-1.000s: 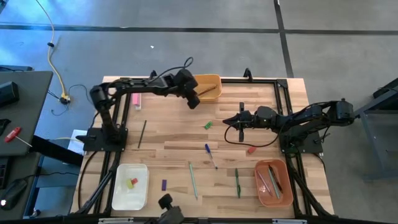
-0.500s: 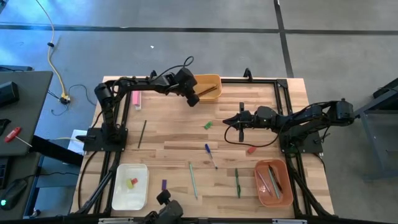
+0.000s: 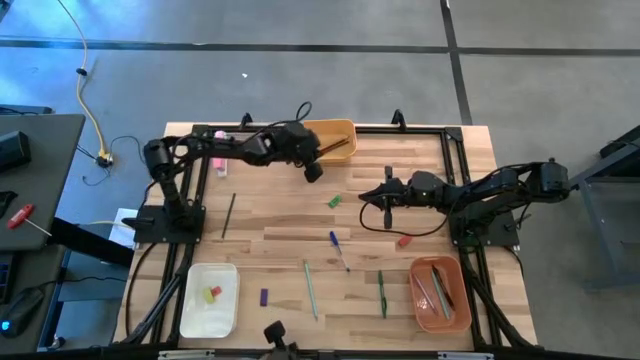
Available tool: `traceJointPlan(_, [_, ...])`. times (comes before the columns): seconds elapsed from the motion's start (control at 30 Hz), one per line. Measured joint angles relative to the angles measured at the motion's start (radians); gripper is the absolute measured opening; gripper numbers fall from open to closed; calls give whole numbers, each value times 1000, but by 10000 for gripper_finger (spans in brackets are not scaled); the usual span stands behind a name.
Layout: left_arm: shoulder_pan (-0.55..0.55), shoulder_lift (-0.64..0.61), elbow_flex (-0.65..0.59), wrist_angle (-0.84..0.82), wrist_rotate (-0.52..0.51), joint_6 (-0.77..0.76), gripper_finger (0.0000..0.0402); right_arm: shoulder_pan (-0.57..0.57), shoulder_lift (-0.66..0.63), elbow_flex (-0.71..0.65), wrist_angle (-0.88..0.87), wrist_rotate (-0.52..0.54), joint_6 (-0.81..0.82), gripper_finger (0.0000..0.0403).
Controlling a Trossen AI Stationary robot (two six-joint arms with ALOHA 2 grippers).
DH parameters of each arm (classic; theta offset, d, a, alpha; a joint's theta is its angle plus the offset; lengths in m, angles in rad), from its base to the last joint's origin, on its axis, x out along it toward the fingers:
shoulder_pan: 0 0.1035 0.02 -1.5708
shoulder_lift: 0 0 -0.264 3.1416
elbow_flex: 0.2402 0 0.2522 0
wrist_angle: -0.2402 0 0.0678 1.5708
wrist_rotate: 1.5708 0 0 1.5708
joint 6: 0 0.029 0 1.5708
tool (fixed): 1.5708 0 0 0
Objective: Sort crayons/erasers/pens/pencils in bins
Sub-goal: Put the dark orange eraser into the white bin
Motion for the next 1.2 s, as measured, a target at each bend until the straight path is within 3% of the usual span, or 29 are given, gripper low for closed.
traceJointPlan(0.17, [-56,-116,-171,215,39,-11,0,5,0,0,-41,22,47,0])
traceJointPlan(0.37, [-112,-238,-394,503,131,-18,0,60,0,0,-82,151,54,0])
traceJointPlan(0.63, [-138,-274,-575,793,300,-51,0,124,0,0,-96,280,122,0])
traceJointPlan(0.77, [-122,-274,-642,900,314,-54,0,154,0,4,-116,293,200,0])
traceJointPlan(0.97, [-82,-274,-733,1102,369,-101,0,219,0,133,-443,394,266,0])
traceJointPlan(1.2, [-62,-274,-776,1142,372,-100,0,263,0,393,-1013,400,393,0])
